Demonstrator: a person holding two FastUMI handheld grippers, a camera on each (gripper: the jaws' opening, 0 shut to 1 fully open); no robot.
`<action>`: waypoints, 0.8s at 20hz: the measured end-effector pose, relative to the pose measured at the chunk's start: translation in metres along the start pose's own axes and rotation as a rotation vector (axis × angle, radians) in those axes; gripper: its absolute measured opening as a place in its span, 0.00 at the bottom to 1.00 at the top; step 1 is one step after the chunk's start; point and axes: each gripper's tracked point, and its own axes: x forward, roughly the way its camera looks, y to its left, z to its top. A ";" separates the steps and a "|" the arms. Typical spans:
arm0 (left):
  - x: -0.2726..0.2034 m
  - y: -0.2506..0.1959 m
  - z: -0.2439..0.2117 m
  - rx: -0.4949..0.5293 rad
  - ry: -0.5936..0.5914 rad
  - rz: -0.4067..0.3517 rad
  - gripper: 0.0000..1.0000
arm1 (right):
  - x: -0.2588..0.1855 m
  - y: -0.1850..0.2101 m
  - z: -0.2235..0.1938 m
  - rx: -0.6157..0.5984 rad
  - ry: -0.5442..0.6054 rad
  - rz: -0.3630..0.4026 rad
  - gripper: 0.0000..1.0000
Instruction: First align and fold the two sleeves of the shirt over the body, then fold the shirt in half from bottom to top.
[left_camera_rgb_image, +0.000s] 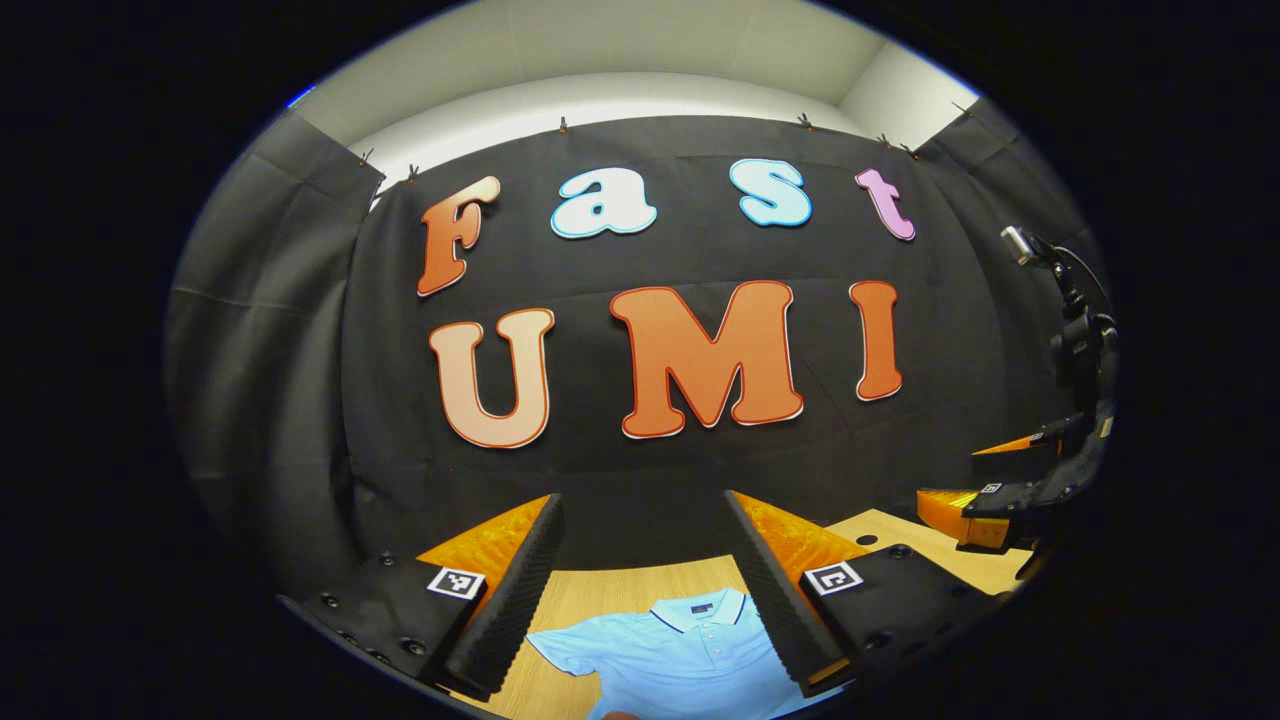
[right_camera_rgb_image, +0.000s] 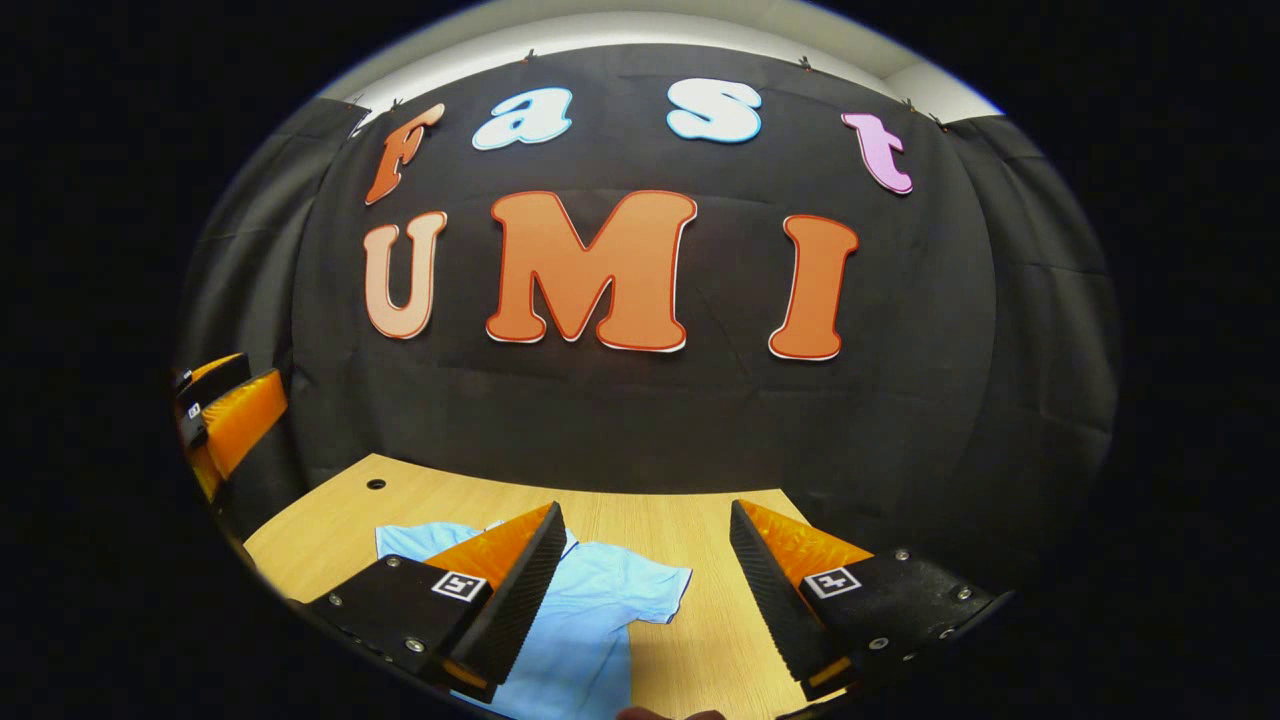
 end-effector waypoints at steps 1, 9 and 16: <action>0.000 0.001 -0.001 0.001 -0.001 0.003 1.00 | 0.005 -0.002 -0.004 0.005 0.015 -0.001 0.99; 0.003 0.006 -0.001 0.004 -0.011 0.005 1.00 | 0.046 -0.013 -0.044 0.015 0.180 -0.021 0.99; 0.008 0.019 -0.013 0.001 0.011 0.031 1.00 | 0.092 -0.009 -0.102 0.017 0.403 -0.017 0.99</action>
